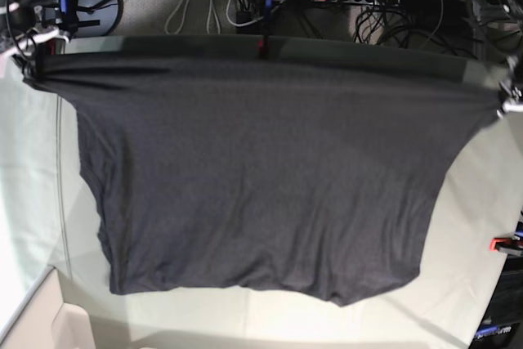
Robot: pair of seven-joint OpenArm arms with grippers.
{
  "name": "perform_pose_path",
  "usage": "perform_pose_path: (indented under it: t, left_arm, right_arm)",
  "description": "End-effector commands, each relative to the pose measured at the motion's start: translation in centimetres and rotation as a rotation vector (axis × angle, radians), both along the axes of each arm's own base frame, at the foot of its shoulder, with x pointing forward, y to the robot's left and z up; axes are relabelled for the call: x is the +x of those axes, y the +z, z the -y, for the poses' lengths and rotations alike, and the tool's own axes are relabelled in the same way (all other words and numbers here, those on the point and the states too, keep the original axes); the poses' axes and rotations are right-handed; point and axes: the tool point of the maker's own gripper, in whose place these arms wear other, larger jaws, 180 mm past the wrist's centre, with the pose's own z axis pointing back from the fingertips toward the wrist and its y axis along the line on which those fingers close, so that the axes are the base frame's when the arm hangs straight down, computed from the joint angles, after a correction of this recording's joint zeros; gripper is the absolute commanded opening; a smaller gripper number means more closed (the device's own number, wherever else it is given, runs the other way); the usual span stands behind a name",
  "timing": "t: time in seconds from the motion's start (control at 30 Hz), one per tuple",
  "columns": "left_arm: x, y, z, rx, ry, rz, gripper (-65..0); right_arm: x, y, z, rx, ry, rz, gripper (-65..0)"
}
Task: Layout the t-shirt on the table in an organized manner, then fold the t-shirt properly
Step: 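Lay the shirt flat, pulling both held corners away from the body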
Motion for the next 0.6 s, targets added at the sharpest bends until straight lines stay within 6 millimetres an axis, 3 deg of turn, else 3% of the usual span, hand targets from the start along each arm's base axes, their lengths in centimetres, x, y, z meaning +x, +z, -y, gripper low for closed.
perform_pose_path:
  t: [0.0,0.27,0.43,0.57]
  left_arm:
    - [0.3,1.1,-1.6,0.055,0.019,0.019,-64.9]
    - [-1.4,-2.0,-1.7,-0.010,0.059,-0.056,-64.9]
    - [-1.8,-2.5,-1.6,-0.021,0.063,-0.069,-64.5]
    - [-2.0,-2.7,-1.5,-0.030,0.062,-0.077,-64.5]
  right_arm:
    - [-0.1,0.9,0.7,-0.026,-0.012,0.037,-65.0]
    - [-2.7,-3.4,0.1,0.072,-0.040,-0.037,-65.0]
    - [-3.4,-5.9,-1.7,0.137,0.007,-0.075,-65.0]
    - [-3.4,-6.3,-2.1,0.150,0.012,-0.074,-61.8]
